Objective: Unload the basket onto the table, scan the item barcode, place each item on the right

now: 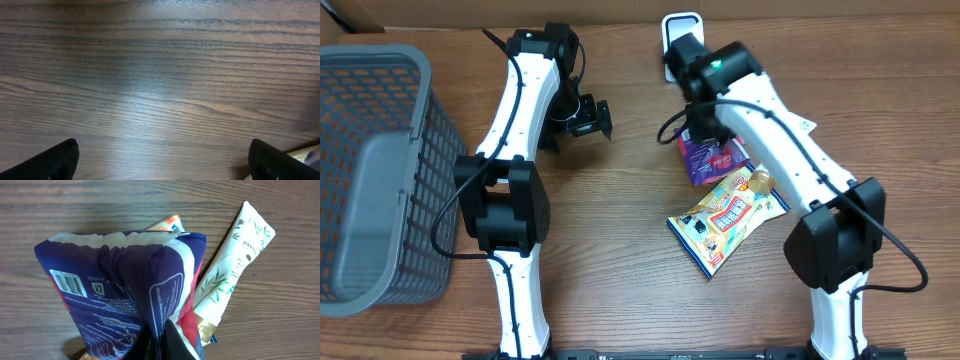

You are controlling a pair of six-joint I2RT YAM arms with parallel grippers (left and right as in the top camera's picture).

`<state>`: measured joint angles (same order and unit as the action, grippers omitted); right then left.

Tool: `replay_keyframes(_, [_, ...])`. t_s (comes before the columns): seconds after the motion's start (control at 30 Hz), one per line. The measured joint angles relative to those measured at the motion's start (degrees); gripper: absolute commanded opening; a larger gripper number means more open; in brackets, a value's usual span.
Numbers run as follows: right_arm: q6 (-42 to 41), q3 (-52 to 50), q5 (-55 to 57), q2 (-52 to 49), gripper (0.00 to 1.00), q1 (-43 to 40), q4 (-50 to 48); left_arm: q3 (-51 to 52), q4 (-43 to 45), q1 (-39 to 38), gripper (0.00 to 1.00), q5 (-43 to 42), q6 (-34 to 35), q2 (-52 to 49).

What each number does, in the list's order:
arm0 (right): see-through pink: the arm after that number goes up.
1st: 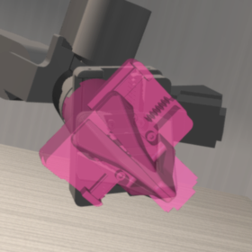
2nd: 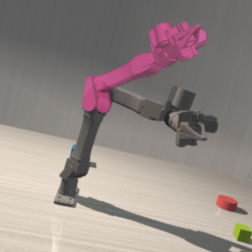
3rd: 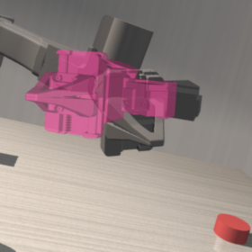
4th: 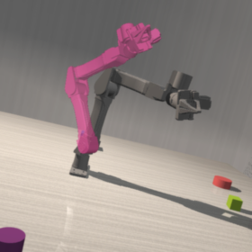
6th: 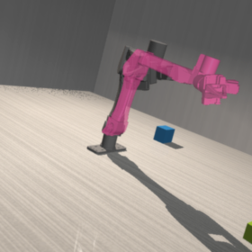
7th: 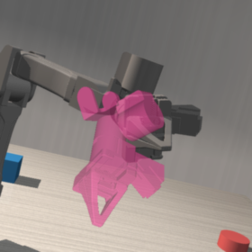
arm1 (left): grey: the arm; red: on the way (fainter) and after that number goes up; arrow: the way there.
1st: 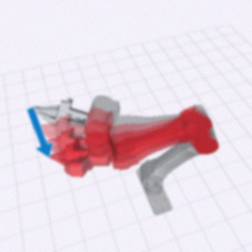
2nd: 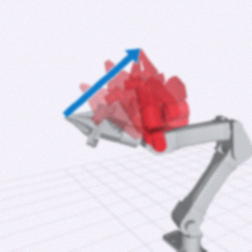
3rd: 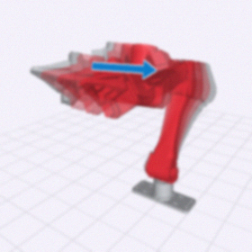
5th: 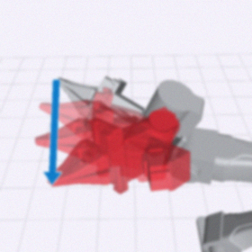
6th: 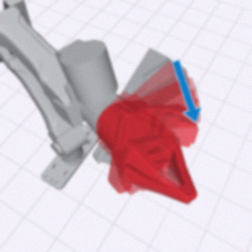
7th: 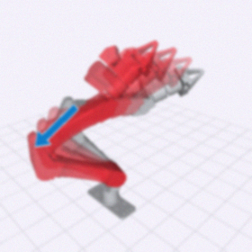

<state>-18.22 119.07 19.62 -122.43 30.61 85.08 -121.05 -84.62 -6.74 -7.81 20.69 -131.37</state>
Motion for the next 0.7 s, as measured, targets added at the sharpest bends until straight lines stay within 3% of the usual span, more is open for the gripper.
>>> replay_keyframes(0.37, [-2.3,0.0,5.5,-4.7,0.04,8.8,4.1,0.0,-0.3,0.0,1.0,0.0,0.0,0.0])
replay_keyframes(0.7, [-6.2,0.0,6.0,-6.0,0.12,17.0,5.4,0.0,-0.3,0.0,1.0,0.0,0.0,0.0])
